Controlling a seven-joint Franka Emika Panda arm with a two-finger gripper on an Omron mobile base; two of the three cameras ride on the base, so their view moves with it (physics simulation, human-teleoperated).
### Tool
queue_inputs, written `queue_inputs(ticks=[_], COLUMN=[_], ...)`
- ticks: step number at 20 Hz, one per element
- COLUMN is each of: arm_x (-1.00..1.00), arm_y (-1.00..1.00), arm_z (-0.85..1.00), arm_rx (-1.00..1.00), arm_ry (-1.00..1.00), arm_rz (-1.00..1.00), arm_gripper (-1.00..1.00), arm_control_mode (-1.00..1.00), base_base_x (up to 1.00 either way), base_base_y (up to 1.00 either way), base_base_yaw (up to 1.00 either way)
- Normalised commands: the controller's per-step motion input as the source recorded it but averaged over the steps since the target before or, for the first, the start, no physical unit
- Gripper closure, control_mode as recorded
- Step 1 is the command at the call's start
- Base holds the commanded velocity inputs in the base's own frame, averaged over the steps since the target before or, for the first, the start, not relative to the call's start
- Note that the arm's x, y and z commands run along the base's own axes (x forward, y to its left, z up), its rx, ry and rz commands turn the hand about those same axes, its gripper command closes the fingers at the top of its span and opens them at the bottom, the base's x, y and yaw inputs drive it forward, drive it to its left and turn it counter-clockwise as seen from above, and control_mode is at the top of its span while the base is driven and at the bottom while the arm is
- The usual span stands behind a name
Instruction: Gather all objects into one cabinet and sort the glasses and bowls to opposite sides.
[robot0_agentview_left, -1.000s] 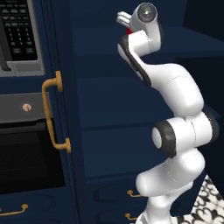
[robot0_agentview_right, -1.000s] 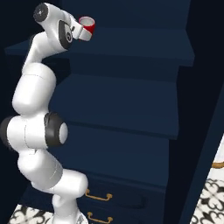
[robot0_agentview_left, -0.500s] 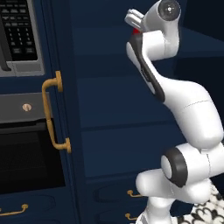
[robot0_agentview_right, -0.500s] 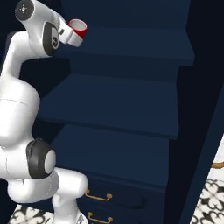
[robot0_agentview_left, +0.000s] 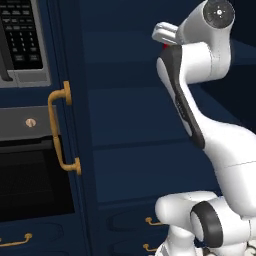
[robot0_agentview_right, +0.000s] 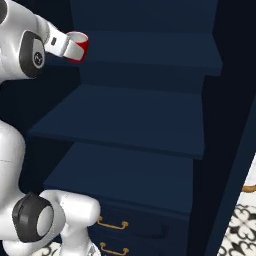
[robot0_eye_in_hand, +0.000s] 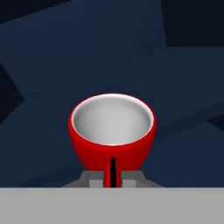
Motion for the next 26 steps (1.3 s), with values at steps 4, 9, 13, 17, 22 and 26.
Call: queue_inputs(ticks=[4,9,13,17,22,26], arm_x=[-1.00,-1.00,-0.83,-0.56,-0.58,0.00], arm_y=[-0.09,-0.10,-0.19,-0.01,0.00,0.00], arm_z=[-0.16,-0.25,-0.11,-0.07,-0.16,0.00], arm_rx=[-0.25,-0.07,0.00,0.01,0.00,0.00], arm_ry=[0.03,0.01,0.00,-0.01,0.00,0.00], arm_rz=[0.14,0.23,0.12,0.03,0.10,0.00], arm_gripper=[1.00,1.00,1.00,1.00,1.00,1.00], arm_control_mode=[-1.00,-1.00,-1.00,-1.00,-1.00,1.00], base_base_x=[0.00,0.00,0.00,0.00,0.00,-0.10], base_base_y=[0.00,0.00,0.00,0.00,0.00,0.00], base_base_yaw=[0.00,0.00,0.00,0.00,0.00,0.00])
